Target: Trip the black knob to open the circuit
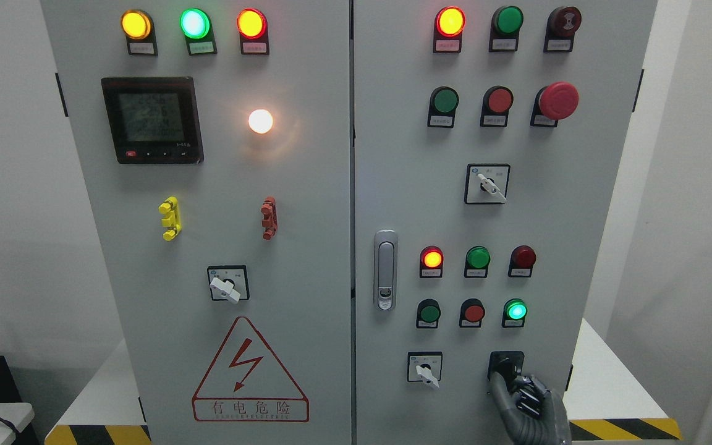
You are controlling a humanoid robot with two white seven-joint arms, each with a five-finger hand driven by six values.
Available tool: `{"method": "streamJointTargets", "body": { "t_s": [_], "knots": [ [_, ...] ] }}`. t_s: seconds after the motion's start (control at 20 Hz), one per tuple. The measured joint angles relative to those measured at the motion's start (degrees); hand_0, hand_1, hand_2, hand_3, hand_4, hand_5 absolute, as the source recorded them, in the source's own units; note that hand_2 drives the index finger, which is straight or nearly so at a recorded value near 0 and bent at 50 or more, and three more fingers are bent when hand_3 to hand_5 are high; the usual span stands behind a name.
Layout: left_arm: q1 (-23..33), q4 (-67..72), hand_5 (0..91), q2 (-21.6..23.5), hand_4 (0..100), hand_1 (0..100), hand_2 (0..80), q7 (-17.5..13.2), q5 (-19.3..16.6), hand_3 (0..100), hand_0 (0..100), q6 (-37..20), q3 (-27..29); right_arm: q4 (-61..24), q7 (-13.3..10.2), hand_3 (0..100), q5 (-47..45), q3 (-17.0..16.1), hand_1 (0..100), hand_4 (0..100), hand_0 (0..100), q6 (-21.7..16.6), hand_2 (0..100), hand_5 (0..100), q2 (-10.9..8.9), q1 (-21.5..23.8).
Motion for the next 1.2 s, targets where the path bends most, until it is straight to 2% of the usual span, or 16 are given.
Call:
{"method": "streamJointTargets", "body": {
  "t_s": [1.2],
  "knots": [
    [0.0, 0.0, 0.0, 0.01, 0, 39, 0.0, 0.0, 0.0, 0, 12, 0.0, 0.0, -0.04, -0.05, 96, 0.32, -0.09, 76, 98, 52, -0.04, 62, 98, -1.48, 0.03]
  ]
}}
